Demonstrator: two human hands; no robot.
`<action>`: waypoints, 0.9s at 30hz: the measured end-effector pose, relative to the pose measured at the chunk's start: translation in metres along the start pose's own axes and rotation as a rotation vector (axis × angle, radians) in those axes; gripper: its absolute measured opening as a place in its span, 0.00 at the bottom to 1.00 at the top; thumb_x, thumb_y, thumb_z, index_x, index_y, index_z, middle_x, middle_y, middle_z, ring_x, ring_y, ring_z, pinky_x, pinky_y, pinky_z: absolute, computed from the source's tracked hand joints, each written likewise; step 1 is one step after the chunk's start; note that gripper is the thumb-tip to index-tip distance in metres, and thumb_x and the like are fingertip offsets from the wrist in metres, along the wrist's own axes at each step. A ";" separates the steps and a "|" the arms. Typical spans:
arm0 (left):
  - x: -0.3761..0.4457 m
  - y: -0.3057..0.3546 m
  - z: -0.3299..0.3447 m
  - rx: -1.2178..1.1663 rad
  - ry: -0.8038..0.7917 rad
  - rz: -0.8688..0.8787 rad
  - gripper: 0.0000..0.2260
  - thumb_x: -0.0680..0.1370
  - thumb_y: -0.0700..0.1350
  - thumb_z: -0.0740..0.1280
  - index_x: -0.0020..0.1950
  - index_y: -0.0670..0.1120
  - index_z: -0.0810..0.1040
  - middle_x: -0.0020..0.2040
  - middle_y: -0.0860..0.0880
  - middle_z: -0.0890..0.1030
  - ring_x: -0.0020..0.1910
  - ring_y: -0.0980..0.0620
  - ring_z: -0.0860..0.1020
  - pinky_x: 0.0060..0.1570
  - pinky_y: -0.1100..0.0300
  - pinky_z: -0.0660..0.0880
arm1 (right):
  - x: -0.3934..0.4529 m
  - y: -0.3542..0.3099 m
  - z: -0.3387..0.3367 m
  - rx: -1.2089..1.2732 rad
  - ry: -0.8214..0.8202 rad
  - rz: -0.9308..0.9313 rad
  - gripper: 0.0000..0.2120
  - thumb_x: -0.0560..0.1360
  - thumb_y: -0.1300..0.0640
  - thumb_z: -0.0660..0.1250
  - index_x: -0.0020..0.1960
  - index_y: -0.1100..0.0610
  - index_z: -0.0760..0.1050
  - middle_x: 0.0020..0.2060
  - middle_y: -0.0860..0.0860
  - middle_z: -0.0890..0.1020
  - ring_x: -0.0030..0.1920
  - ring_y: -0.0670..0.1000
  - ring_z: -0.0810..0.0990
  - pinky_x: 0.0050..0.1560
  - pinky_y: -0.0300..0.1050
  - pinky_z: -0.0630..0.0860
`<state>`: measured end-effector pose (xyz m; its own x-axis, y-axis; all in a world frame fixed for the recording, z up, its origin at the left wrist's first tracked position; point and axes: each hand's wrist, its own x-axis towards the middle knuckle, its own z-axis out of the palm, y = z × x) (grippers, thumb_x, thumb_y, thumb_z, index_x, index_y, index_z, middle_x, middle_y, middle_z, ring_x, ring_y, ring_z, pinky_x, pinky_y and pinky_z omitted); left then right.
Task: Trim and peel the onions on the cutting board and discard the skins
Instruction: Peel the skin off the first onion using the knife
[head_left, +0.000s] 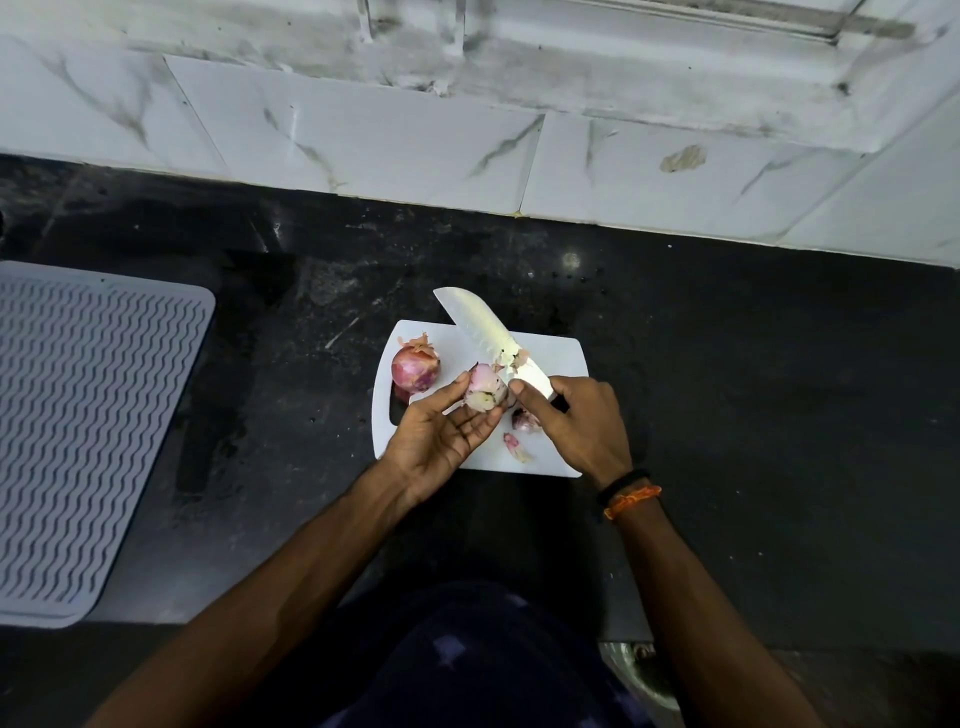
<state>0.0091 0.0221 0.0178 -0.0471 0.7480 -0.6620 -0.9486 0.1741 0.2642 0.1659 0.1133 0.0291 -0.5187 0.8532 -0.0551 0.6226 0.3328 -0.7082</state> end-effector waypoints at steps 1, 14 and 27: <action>0.000 0.000 0.000 0.004 0.003 0.004 0.21 0.76 0.42 0.70 0.67 0.37 0.76 0.63 0.35 0.79 0.59 0.40 0.81 0.53 0.54 0.81 | 0.001 0.001 0.000 -0.007 -0.010 -0.013 0.15 0.77 0.43 0.66 0.36 0.50 0.78 0.23 0.39 0.70 0.29 0.39 0.74 0.30 0.31 0.65; 0.000 0.000 0.001 -0.003 0.013 -0.001 0.19 0.77 0.42 0.69 0.67 0.38 0.76 0.61 0.36 0.81 0.60 0.40 0.80 0.53 0.54 0.82 | 0.005 0.002 -0.001 -0.050 0.019 -0.069 0.18 0.77 0.42 0.66 0.32 0.49 0.76 0.22 0.39 0.70 0.29 0.41 0.75 0.29 0.31 0.64; 0.000 -0.001 0.002 0.007 0.006 0.012 0.17 0.77 0.42 0.69 0.64 0.37 0.77 0.57 0.37 0.82 0.53 0.41 0.84 0.55 0.54 0.80 | 0.008 0.006 0.002 -0.069 0.035 -0.027 0.20 0.77 0.40 0.65 0.29 0.47 0.70 0.22 0.40 0.69 0.28 0.42 0.74 0.29 0.32 0.60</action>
<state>0.0104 0.0232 0.0194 -0.0603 0.7463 -0.6628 -0.9457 0.1697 0.2772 0.1637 0.1210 0.0230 -0.5156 0.8568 -0.0113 0.6483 0.3814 -0.6590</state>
